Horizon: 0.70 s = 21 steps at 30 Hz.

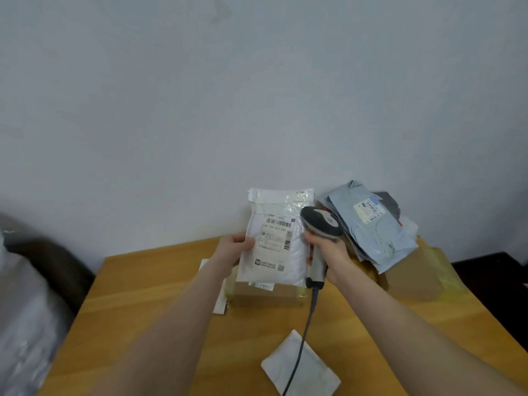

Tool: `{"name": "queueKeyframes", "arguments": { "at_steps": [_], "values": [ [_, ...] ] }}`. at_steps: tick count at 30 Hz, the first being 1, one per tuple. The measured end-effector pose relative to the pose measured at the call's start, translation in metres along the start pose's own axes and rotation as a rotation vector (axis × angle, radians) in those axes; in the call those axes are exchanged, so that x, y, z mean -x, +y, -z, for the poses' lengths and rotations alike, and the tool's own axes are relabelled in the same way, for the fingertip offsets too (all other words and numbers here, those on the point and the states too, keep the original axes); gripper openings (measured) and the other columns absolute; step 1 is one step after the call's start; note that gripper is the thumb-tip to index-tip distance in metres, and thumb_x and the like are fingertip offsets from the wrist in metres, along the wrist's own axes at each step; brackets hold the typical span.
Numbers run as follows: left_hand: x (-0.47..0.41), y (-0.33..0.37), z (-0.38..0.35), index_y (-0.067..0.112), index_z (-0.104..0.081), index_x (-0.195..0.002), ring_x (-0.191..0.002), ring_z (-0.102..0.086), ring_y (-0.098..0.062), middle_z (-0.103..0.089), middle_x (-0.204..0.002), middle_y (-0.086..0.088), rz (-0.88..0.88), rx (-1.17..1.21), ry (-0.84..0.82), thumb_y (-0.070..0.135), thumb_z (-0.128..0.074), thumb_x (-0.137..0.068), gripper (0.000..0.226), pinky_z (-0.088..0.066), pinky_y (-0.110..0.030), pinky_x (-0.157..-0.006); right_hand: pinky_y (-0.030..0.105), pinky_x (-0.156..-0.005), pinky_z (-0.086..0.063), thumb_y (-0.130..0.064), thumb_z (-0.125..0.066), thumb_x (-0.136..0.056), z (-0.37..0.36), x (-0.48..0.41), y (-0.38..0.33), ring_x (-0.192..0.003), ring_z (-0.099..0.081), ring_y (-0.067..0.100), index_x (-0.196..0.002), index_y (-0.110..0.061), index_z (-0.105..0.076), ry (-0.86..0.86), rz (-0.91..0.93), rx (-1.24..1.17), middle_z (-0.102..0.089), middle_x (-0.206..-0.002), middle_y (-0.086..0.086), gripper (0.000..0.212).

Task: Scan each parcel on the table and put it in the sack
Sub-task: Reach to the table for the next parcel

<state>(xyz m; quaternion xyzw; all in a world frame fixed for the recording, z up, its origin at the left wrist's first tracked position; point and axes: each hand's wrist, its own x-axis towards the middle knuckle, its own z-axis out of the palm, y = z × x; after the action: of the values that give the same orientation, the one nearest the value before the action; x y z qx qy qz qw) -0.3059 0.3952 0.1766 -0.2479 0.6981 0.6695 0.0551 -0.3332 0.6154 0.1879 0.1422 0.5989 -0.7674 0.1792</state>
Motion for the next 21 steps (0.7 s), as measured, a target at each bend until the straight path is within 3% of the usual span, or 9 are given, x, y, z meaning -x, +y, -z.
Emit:
{"name": "queueKeyframes", "arguments": {
  "at_steps": [3, 6, 9, 11, 14, 21],
  "values": [
    [0.006, -0.004, 0.008, 0.006, -0.066, -0.11, -0.081, -0.068, -0.019, -0.072, -0.094, -0.006, -0.021, -0.057, 0.076, 0.008, -0.066, -0.087, 0.023, -0.055, -0.027, -0.063, 0.054, -0.092, -0.052, -0.011, -0.076, -0.078, -0.003, 0.003, 0.003, -0.098, -0.066, 0.033, -0.112, -0.009, -0.061, 0.003, 0.012, 0.01, -0.069, -0.106, 0.014, 0.037],
    [0.006, -0.013, 0.011, 0.0, -0.066, -0.113, -0.095, -0.066, -0.029, -0.069, -0.105, -0.016, -0.03, -0.038, 0.222, 0.006, -0.067, -0.087, 0.027, -0.055, -0.042, -0.085, 0.045, -0.085, -0.056, -0.016, -0.077, -0.08, -0.008, 0.008, 0.009, -0.097, -0.065, 0.03, -0.115, -0.007, -0.061, 0.065, 0.033, 0.017, -0.069, -0.104, 0.013, 0.04],
    [0.005, -0.021, 0.01, -0.001, -0.063, -0.115, -0.102, -0.064, -0.033, -0.067, -0.109, -0.017, 0.001, 0.025, 0.307, 0.007, -0.069, -0.086, 0.031, -0.052, -0.047, -0.092, 0.029, -0.057, -0.052, -0.018, -0.074, -0.084, -0.017, 0.021, 0.015, -0.062, -0.065, 0.019, -0.099, -0.004, -0.065, 0.076, 0.037, 0.073, -0.071, -0.076, 0.01, 0.023],
    [0.004, -0.025, 0.009, 0.001, -0.063, -0.115, -0.103, -0.063, -0.032, -0.067, -0.11, -0.016, 0.022, 0.047, 0.334, 0.008, -0.07, -0.085, 0.032, -0.051, -0.046, -0.094, 0.026, -0.047, -0.047, -0.015, -0.072, -0.085, -0.024, 0.033, 0.021, -0.047, -0.058, 0.015, -0.09, -0.002, -0.065, 0.051, 0.02, 0.116, -0.067, -0.059, 0.008, 0.015],
    [0.005, -0.029, 0.007, 0.003, -0.063, -0.115, -0.104, -0.062, -0.031, -0.066, -0.111, -0.014, 0.035, 0.053, 0.358, 0.01, -0.07, -0.085, 0.032, -0.05, -0.047, -0.095, 0.025, -0.044, -0.043, -0.01, -0.068, -0.085, -0.033, 0.049, 0.03, -0.04, -0.052, 0.013, -0.082, -0.003, -0.064, 0.039, 0.008, 0.149, -0.062, -0.05, 0.005, 0.009],
    [0.012, -0.037, 0.01, 0.006, -0.063, -0.117, -0.103, -0.063, -0.029, -0.067, -0.11, -0.011, 0.047, 0.041, 0.377, 0.013, -0.068, -0.088, 0.031, -0.052, -0.045, -0.094, 0.024, -0.045, -0.044, -0.008, -0.065, -0.084, -0.043, 0.075, 0.036, -0.041, -0.052, 0.012, -0.081, -0.004, -0.064, -0.015, 0.011, 0.196, -0.062, -0.051, 0.005, 0.005]
  ]
}}
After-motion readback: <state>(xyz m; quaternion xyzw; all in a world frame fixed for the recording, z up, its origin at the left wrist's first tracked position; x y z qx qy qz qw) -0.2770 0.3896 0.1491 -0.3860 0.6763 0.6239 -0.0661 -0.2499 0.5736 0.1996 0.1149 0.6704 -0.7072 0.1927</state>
